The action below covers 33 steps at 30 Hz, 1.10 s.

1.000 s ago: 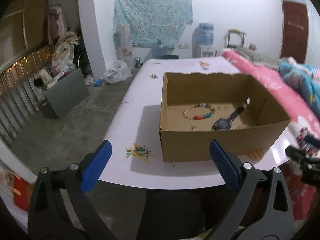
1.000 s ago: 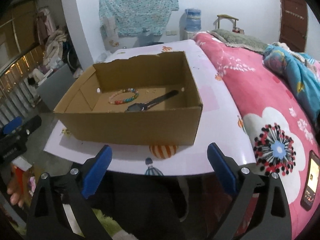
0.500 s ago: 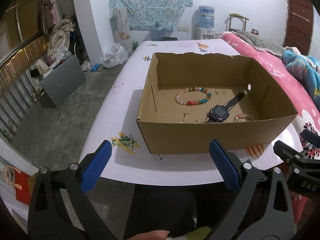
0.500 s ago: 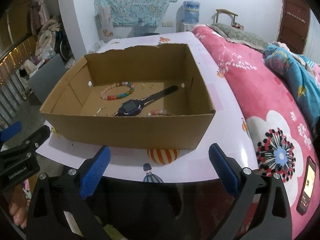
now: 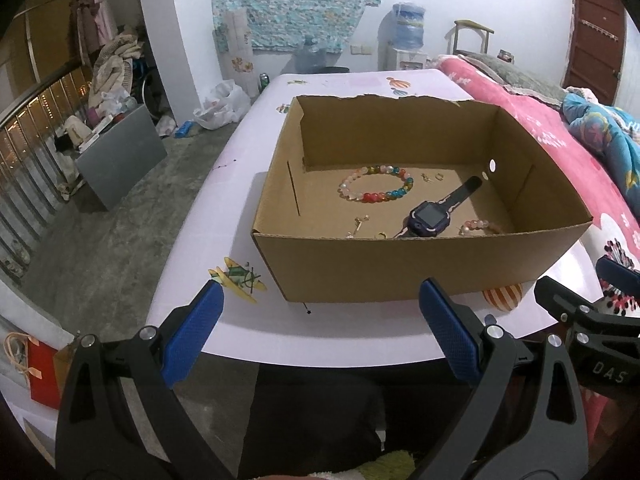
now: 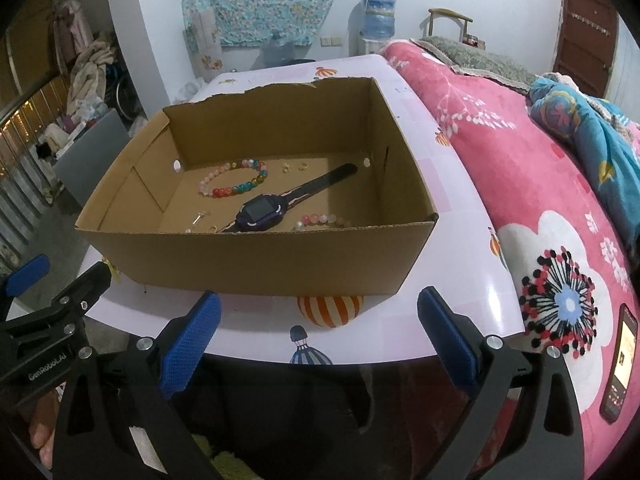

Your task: Organize jewelry

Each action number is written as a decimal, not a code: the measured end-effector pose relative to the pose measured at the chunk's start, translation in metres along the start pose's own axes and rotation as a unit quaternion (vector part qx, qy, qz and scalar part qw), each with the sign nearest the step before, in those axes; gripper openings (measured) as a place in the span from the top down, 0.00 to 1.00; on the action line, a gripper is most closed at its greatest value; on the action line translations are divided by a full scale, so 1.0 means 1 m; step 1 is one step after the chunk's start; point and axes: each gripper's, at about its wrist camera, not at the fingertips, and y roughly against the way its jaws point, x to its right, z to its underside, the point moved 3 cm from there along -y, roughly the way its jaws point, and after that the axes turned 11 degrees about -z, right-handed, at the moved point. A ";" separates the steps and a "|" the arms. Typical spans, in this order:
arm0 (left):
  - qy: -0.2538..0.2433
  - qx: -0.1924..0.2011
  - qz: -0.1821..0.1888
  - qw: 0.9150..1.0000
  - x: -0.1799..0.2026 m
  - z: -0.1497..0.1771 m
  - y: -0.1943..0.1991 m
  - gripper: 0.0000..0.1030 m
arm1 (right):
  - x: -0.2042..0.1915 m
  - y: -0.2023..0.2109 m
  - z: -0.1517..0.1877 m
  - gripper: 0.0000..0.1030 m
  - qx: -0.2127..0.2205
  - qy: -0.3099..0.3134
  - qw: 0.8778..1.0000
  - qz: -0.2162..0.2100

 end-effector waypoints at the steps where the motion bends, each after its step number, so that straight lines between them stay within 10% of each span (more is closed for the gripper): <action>1: 0.000 -0.001 0.001 1.000 0.001 0.000 0.000 0.08 | 0.001 0.000 0.000 0.07 0.000 0.000 1.000 0.001; 33: 0.007 -0.023 0.010 1.000 0.002 0.004 -0.010 0.08 | 0.002 0.000 -0.001 0.07 -0.005 -0.003 1.000 0.000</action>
